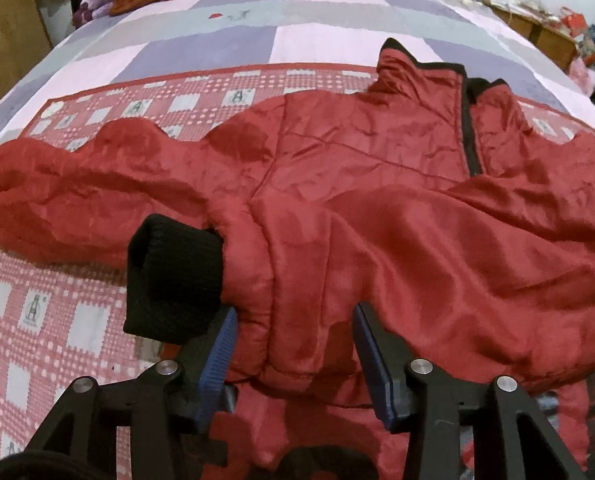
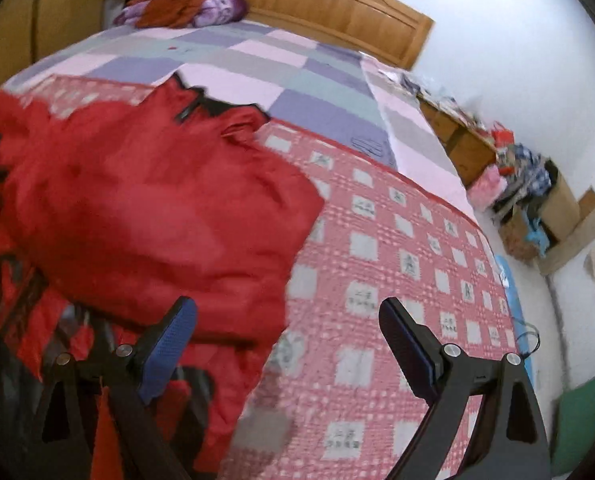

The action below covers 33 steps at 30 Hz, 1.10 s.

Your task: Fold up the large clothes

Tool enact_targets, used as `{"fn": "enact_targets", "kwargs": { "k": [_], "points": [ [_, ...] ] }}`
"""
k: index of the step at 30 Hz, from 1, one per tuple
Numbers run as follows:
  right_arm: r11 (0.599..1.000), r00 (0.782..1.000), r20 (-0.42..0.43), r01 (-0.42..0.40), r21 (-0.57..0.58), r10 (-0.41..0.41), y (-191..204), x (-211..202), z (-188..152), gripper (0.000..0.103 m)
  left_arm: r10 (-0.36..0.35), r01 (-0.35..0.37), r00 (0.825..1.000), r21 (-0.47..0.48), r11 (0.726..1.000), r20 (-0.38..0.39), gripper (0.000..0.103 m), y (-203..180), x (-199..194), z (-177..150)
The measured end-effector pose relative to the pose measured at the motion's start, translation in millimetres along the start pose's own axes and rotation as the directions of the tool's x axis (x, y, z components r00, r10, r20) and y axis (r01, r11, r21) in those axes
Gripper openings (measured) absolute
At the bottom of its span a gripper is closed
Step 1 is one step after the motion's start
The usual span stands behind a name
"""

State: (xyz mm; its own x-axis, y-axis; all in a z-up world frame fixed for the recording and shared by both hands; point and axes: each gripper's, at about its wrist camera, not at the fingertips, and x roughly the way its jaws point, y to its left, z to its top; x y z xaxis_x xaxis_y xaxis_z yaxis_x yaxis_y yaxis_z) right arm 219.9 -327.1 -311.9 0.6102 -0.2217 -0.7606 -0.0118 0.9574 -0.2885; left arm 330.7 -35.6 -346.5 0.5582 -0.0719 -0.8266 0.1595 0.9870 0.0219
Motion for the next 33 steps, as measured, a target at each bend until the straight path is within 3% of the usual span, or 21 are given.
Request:
{"fn": "enact_targets", "kwargs": {
  "k": [3,7,11,14,20,22,23,24,25,26,27,31,33],
  "points": [
    [0.998,0.999,0.014,-0.049,0.05,0.048,-9.0,19.3,21.9,0.094,0.004,-0.004,1.0,0.004,1.0,-0.001,0.051,-0.2,-0.2,-0.8],
    [0.979,0.981,-0.005,-0.191,0.074,0.191,-35.5,62.1,79.0,0.094,0.012,-0.012,1.0,-0.005,1.0,-0.003,0.051,-3.3,-1.4,-3.9],
    [0.953,0.964,-0.062,-0.266,-0.142,0.26,-25.2,99.2,107.2,0.094,0.012,-0.012,1.0,-0.006,1.0,-0.005,0.051,-6.1,-1.9,-6.3],
    [0.891,0.944,-0.135,-0.329,-0.314,0.301,-9.5,123.2,111.3,0.094,0.015,-0.015,1.0,-0.006,1.0,-0.002,0.051,-5.2,-2.8,-9.4],
    [0.795,0.876,-0.32,-0.469,-0.384,0.362,9.2,166.6,105.1,0.094,0.035,-0.035,0.999,-0.011,0.999,0.0,0.051,-3.9,-0.8,-14.9],
    [0.784,0.859,-0.347,-0.494,-0.375,0.376,13.2,175.3,101.0,0.085,0.041,-0.041,0.999,-0.017,0.999,0.003,0.051,-4.8,-0.2,-15.6],
    [0.792,0.857,-0.347,-0.495,-0.357,0.38,13.2,177.6,100.4,0.064,0.045,-0.045,0.999,-0.02,0.999,0.004,0.051,-5.4,0.1,-15.7],
    [0.811,0.87,-0.331,-0.472,-0.346,0.365,12.8,178.5,99.9,0.05,0.05,-0.05,0.999,-0.023,0.999,0.004,0.052,-6.3,0.7,-15.8],
    [0.822,0.882,-0.304,-0.455,-0.343,0.361,11.5,175.9,98.9,0.043,0.052,-0.052,0.999,-0.025,0.998,0.005,0.052,-6.9,1.1,-15.7],
    [0.832,0.893,-0.278,-0.437,-0.342,0.354,9.4,172.7,98.0,0.025,0.053,-0.053,0.999,-0.029,0.998,0.007,0.052,-8.0,1.2,-14.9],
    [0.848,0.905,-0.245,-0.415,-0.328,0.348,3.9,168.3,96.6,0.016,0.05,-0.05,0.999,-0.032,0.998,0.008,0.052,-8.5,0.9,-14.3],
    [0.94,0.957,-0.104,-0.287,-0.183,0.272,-43.5,151.0,87.9,0.012,0.027,-0.025,0.999,-0.045,0.999,0.025,0.052,-13.3,1.0,-5.2],
    [0.962,0.957,-0.108,-0.271,-0.021,0.268,-75.9,157.7,77.1,0.012,0.032,-0.03,0.999,-0.031,0.999,0.035,0.052,-17.6,4.6,1.3]
  ]
}}
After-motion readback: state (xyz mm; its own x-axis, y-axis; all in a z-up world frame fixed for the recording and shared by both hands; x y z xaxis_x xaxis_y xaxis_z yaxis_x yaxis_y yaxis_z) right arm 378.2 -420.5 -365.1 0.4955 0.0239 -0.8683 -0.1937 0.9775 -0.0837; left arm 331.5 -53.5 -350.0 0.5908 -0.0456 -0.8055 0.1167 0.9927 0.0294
